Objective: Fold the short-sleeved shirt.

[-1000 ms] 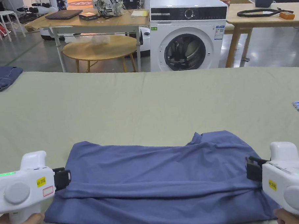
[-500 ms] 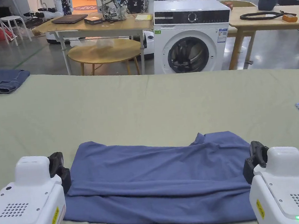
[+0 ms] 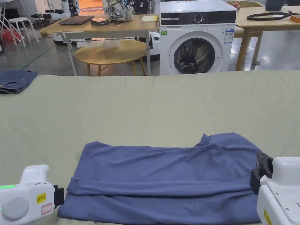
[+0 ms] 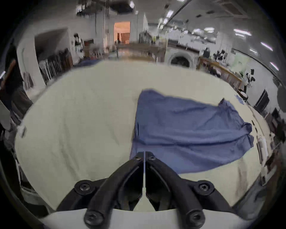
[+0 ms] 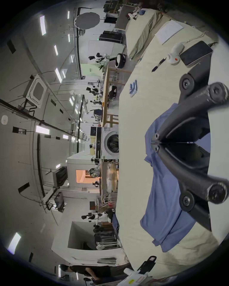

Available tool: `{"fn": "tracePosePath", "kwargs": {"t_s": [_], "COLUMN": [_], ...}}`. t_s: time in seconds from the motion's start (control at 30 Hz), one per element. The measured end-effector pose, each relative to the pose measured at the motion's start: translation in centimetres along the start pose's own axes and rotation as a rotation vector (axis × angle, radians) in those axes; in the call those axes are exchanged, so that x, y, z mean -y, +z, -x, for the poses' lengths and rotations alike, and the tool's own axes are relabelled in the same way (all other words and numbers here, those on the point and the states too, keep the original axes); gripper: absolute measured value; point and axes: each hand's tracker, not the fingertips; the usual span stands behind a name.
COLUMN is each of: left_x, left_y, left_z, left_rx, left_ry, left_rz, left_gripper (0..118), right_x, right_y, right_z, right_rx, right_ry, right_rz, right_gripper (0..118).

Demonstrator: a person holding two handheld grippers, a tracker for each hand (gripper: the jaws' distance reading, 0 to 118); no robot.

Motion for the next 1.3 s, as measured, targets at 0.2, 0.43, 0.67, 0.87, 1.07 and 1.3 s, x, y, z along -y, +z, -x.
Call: {"fn": "tracePosePath", "kwargs": {"t_s": [0.2, 0.43, 0.67, 0.87, 1.07, 1.3], "left_x": [-1.7, -0.1, 0.7, 2.0, 2.8, 3.3], "left_y": [-4.6, -7.2, -6.1, -3.6, -2.3, -2.4], "left_z": [1.2, -1.0, -3.4, -2.5, -1.8, -1.3], "left_rx": [-0.003, -0.083, -0.092, -0.068, -0.052, -0.039], "left_ry": [0.028, -0.026, -0.120, -0.088, -0.076, -0.049], "left_rz": [0.231, 0.313, 0.269, 0.179, 0.134, 0.123], "left_gripper": [56, 62, 1, 0, 0, 0], "right_x": [0.9, 2.0, 2.8, 2.0, 1.8, 5.9], "right_y": [-0.1, -0.1, -0.2, -1.5, -5.3, -9.8], "right_z": [-0.7, -1.6, -3.2, -7.2, -11.2, -12.0], "right_rx": [0.017, 0.030, 0.045, 0.047, -0.022, -0.076], "right_ry": [0.002, 0.001, -0.033, -0.051, -0.050, -0.025], "right_rz": [0.046, 0.090, 0.150, 0.278, 0.523, 0.834], "right_gripper": [0, 0, 0, 3, 68, 59]}}
